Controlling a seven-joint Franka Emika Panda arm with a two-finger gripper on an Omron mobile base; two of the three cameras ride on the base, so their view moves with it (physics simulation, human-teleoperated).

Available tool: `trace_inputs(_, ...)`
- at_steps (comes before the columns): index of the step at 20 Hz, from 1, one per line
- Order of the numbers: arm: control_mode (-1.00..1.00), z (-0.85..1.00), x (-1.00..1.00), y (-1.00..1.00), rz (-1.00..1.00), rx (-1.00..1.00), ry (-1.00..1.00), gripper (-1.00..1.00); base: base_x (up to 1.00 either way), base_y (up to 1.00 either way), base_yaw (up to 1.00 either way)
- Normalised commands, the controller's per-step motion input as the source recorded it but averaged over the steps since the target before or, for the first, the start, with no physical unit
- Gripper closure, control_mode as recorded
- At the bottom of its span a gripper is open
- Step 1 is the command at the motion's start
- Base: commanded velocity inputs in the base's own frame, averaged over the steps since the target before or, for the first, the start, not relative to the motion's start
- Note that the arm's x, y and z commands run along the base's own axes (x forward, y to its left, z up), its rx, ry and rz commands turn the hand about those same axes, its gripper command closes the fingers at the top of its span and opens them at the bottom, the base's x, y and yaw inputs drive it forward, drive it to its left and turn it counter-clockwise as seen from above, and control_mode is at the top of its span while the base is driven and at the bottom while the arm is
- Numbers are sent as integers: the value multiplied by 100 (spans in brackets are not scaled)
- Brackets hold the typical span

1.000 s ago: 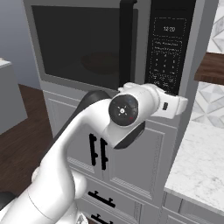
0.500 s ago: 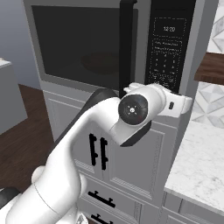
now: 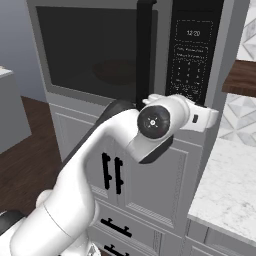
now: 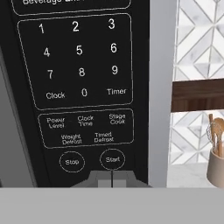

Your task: Pick the lime from the sink and place it in the bowl. Then pick the bowl and place it in the microwave. Then close the microwave door and press the start button.

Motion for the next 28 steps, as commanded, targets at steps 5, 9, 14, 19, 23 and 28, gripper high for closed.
trace_inputs(5, -100, -12, 23, -5, 0, 0, 0, 100, 0, 0, 0)
trace_inputs(9, -100, -2, 18, -16, 1, 0, 0, 100, 0, 0, 0)
trace_inputs(14, -100, -1, 14, -28, 3, 1, 0, 100, 0, 0, 0)
trace_inputs(19, -100, -12, 32, -2, 0, 0, 0, 100, 0, 0, 0)
trace_inputs(23, -100, -12, 35, 1, 0, 0, 0, 100, 0, 0, 0)
trace_inputs(28, -100, -15, 41, 0, -2, 0, 0, 100, 0, 0, 0)
